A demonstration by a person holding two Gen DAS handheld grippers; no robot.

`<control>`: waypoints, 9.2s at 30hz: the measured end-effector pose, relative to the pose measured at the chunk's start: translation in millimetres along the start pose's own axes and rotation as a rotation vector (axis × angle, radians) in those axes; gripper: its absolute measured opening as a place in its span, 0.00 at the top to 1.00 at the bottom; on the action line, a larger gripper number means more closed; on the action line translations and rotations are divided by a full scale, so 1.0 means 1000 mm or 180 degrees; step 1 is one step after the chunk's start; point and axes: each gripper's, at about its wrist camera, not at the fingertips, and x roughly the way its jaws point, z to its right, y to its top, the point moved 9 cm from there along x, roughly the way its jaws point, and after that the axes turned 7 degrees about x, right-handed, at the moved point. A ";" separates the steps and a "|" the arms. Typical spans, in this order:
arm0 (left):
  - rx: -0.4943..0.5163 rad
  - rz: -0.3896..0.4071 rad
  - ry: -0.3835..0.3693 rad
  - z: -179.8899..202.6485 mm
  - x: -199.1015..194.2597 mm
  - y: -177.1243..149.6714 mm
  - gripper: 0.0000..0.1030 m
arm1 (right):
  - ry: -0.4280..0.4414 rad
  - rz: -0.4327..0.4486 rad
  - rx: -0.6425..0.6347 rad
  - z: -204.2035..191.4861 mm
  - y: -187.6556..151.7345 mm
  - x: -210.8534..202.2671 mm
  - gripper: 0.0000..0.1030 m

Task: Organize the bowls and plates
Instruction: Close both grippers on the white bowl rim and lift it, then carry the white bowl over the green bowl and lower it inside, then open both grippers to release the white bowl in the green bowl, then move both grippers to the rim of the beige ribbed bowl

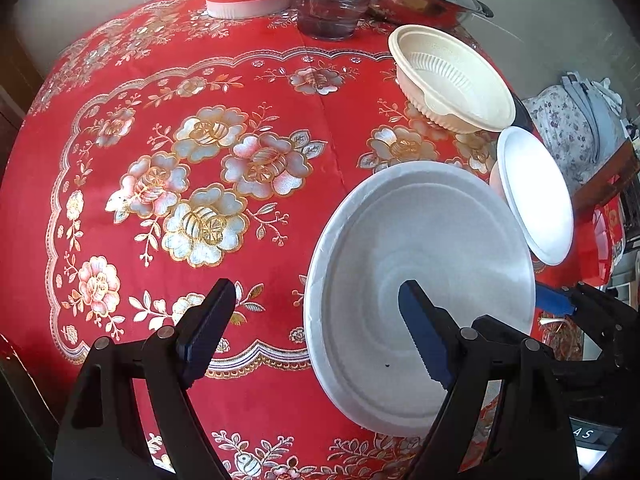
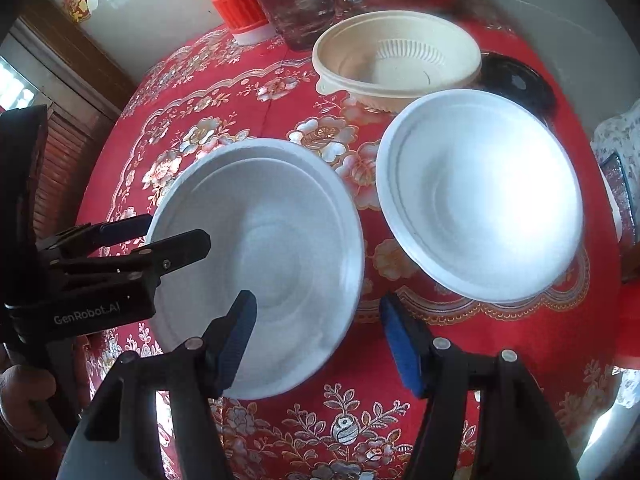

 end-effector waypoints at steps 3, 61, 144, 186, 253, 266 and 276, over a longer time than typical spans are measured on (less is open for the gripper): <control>0.0009 -0.0002 0.0033 -0.001 0.001 -0.001 0.18 | 0.0026 0.0015 -0.0027 -0.001 -0.001 0.000 0.38; -0.0774 0.0227 0.0441 -0.123 -0.078 -0.073 0.78 | 0.0247 -0.0077 -0.1299 -0.153 -0.001 0.006 0.74; -0.2338 0.0182 0.0992 -0.288 -0.138 -0.248 0.78 | 0.0642 -0.0578 -0.2877 -0.362 -0.092 0.063 0.69; -0.2234 0.0526 0.1138 -0.285 -0.167 -0.220 0.33 | 0.0711 -0.0457 -0.2615 -0.350 -0.072 0.044 0.43; -0.0134 0.0342 0.0194 -0.021 -0.065 0.031 0.33 | -0.0211 0.0304 -0.0345 -0.007 0.072 -0.049 0.25; 0.0062 0.0377 0.0275 0.011 -0.039 0.103 0.33 | -0.0366 0.0426 -0.0072 0.060 0.128 -0.059 0.25; 0.0108 0.0364 0.0304 0.021 -0.009 0.138 0.33 | -0.0288 0.0449 0.0144 0.084 0.160 -0.046 0.25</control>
